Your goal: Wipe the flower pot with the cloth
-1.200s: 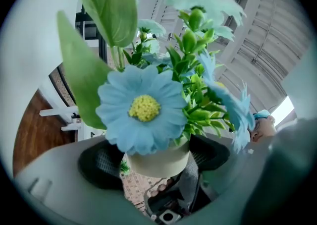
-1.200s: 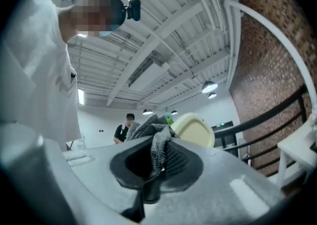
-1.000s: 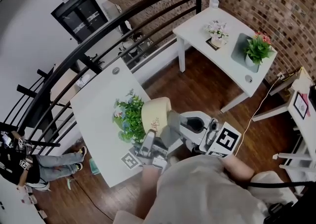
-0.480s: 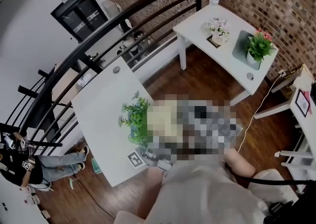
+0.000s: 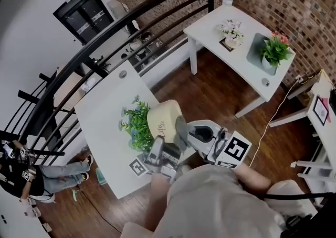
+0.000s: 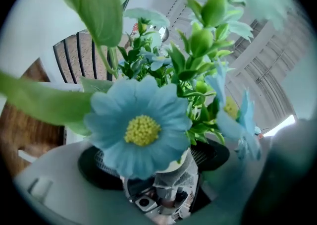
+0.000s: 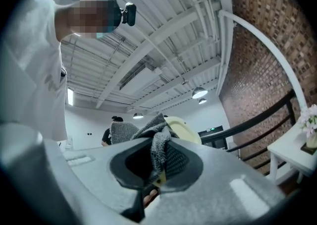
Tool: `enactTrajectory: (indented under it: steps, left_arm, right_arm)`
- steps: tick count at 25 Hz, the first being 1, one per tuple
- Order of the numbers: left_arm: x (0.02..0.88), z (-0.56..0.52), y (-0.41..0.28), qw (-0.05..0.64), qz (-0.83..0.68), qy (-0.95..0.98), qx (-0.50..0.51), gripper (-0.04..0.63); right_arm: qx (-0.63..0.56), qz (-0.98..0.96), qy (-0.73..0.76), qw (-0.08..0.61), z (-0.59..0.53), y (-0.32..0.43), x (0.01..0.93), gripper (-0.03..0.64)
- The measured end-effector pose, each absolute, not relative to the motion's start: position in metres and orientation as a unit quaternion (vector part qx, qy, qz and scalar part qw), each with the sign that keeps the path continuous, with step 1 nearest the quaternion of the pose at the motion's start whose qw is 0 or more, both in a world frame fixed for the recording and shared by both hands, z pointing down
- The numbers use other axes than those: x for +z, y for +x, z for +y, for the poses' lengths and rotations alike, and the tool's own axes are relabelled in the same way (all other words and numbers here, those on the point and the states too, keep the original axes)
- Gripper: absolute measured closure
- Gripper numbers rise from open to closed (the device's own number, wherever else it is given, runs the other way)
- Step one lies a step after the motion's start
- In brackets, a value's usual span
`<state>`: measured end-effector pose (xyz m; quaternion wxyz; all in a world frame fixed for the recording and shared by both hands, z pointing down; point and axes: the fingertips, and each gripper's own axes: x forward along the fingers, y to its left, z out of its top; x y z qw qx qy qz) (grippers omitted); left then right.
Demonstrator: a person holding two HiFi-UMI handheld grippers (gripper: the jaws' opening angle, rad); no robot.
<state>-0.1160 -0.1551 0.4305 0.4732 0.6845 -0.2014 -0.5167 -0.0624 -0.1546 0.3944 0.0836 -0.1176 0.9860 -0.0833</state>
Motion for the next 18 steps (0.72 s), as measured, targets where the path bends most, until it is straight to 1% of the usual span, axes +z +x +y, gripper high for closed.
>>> enactTrajectory:
  steps: [7,12,18]
  left_arm:
    - [0.431,-0.141,-0.102,0.462,-0.211,0.717,-0.478,0.161]
    - [0.431,-0.134,-0.107,0.46,-0.212,0.71,-0.489,0.161]
    - [0.446,-0.143,-0.135,0.449,-0.261,0.689,-0.506,0.161]
  right_arm:
    - [-0.042,0.979,-0.176,0.097,-0.203,-0.064,0.375,0.613]
    - [-0.088,0.975,-0.196,0.062,-0.217,-0.065,0.411,0.612]
    - [-0.135,0.981,-0.134,0.021,-0.184,-0.082,0.456,0.612]
